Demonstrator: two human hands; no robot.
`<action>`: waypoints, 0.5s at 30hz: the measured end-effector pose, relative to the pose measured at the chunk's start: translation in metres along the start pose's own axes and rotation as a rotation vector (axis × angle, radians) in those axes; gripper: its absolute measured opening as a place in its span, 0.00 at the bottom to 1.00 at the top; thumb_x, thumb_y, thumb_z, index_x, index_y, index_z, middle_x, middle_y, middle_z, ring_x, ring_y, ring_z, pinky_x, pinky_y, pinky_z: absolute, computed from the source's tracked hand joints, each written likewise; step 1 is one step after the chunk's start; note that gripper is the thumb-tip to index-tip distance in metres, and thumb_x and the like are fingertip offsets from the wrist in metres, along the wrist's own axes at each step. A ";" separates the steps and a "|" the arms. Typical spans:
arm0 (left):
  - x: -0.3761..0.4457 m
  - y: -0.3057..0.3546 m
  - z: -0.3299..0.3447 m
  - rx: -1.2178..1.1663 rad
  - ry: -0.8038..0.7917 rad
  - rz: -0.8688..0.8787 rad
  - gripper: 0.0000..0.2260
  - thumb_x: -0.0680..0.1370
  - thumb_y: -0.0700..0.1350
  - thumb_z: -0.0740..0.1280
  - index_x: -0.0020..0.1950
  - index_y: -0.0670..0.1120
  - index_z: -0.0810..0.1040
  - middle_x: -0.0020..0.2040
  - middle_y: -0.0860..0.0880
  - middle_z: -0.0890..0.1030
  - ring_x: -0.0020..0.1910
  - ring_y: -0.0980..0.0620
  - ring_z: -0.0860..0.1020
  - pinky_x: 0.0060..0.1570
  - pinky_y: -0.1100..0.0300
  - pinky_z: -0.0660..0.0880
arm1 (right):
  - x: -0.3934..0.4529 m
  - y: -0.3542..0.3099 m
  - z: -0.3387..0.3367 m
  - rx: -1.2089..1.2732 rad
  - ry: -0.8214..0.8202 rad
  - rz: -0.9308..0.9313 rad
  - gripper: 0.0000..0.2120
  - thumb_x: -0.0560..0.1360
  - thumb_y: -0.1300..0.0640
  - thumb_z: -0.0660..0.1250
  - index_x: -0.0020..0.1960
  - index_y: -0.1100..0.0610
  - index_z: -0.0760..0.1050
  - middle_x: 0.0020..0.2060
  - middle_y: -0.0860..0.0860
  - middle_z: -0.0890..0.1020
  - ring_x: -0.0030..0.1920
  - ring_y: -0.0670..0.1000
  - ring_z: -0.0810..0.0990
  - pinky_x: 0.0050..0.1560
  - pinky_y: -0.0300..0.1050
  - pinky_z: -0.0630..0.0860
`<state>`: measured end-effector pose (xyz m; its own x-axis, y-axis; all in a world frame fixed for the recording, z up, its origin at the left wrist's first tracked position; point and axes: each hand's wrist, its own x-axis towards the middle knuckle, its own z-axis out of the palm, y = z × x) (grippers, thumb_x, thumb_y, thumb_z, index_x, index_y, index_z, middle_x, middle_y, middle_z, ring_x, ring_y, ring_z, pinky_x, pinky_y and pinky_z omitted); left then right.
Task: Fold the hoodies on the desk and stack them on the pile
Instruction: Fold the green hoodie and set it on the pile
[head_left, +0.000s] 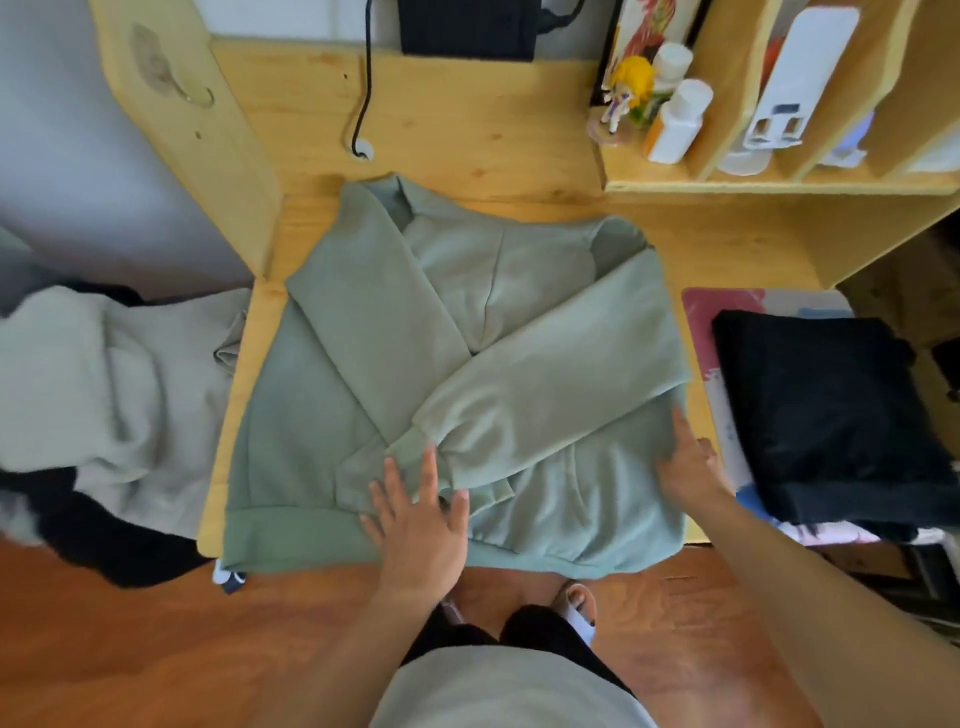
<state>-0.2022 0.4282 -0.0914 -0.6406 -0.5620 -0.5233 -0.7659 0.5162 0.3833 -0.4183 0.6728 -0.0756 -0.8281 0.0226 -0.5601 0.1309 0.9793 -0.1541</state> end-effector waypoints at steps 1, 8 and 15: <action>0.002 0.010 0.003 -0.049 0.001 -0.050 0.29 0.84 0.63 0.49 0.81 0.65 0.37 0.83 0.43 0.38 0.82 0.36 0.41 0.77 0.33 0.44 | 0.002 -0.002 0.000 -0.016 -0.021 -0.015 0.38 0.80 0.58 0.58 0.81 0.36 0.43 0.65 0.61 0.74 0.61 0.63 0.77 0.55 0.52 0.73; 0.033 0.032 0.024 0.053 0.076 -0.190 0.31 0.80 0.70 0.50 0.81 0.68 0.44 0.84 0.42 0.41 0.81 0.36 0.38 0.75 0.30 0.39 | -0.042 0.036 0.028 -0.168 -0.055 -0.043 0.38 0.79 0.63 0.54 0.82 0.46 0.38 0.59 0.61 0.80 0.58 0.62 0.80 0.56 0.53 0.74; 0.088 -0.021 -0.008 0.350 0.175 0.207 0.34 0.74 0.66 0.51 0.81 0.66 0.52 0.84 0.41 0.51 0.82 0.36 0.48 0.76 0.32 0.45 | -0.109 0.062 0.075 -0.050 -0.533 -0.163 0.18 0.83 0.52 0.53 0.71 0.54 0.67 0.44 0.55 0.83 0.48 0.57 0.84 0.42 0.44 0.76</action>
<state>-0.2432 0.3629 -0.1397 -0.8014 -0.5092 -0.3138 -0.5751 0.8002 0.1700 -0.2788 0.7160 -0.0848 -0.4440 -0.2221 -0.8681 -0.0128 0.9703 -0.2416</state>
